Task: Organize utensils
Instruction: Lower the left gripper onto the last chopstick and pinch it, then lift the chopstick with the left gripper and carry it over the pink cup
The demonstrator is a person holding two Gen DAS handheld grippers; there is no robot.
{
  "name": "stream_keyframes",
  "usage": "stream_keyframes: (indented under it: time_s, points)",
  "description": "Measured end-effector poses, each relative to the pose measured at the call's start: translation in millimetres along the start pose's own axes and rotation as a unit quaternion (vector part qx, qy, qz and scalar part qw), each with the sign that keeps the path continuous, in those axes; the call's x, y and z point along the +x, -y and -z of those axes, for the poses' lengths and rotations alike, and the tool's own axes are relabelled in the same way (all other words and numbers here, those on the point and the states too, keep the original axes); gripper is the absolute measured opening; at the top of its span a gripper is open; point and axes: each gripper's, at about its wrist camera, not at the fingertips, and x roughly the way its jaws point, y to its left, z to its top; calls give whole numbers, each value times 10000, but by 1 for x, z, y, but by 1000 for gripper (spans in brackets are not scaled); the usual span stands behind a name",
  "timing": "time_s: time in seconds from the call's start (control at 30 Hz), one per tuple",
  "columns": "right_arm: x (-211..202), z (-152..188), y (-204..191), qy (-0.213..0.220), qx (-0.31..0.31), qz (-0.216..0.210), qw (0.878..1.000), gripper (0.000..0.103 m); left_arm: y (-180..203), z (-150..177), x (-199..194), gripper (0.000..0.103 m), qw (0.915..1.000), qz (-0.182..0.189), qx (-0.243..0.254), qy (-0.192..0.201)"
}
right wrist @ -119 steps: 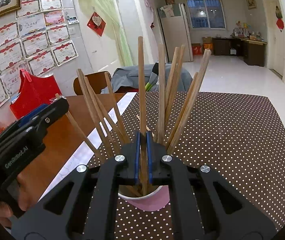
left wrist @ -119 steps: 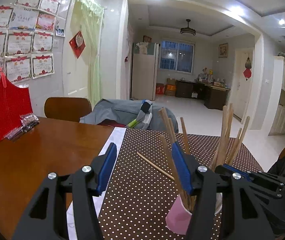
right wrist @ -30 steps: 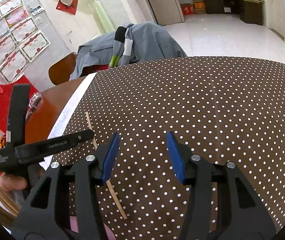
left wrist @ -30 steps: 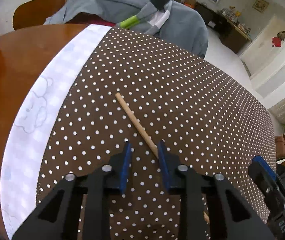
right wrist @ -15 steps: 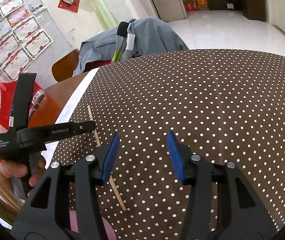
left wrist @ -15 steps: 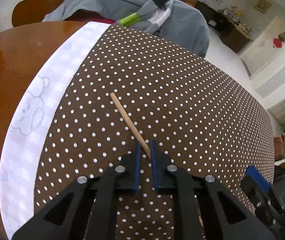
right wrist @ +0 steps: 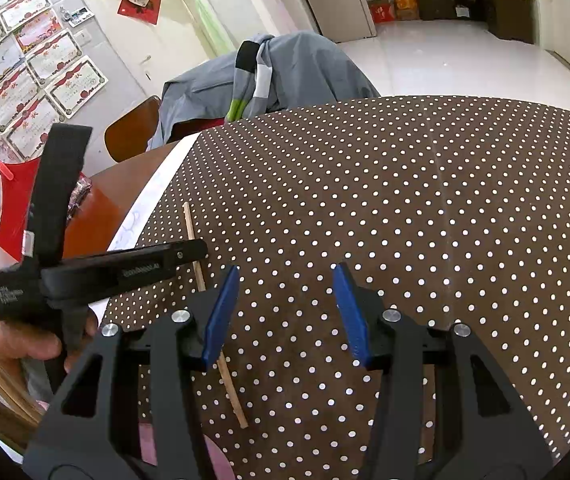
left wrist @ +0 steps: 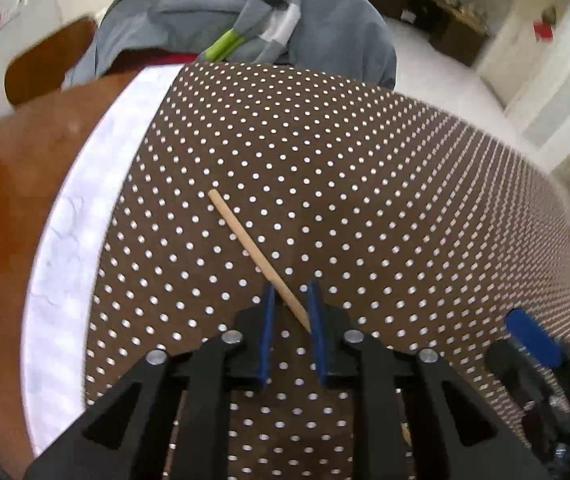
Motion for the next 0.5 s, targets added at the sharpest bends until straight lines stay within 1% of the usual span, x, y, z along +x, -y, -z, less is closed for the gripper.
stream_keyframes:
  time_s: [0.1,0.23,0.33,0.5]
  points:
    - [1,1,1,-12,-5,-5,10000,49,6,0,0,16,9996,-154,245,19]
    - [0,3,4,-10,20,-8,10000,49,6,0,0,12,9991,-229,348,66]
    - [0,5,7,-12,44,-16,10000,49,-1,1,-1,9,9991,-279,263,158]
    - [-2,9,8,-6,59,-55,10000,49,-26,4,-2,6,9991,-213,62,363]
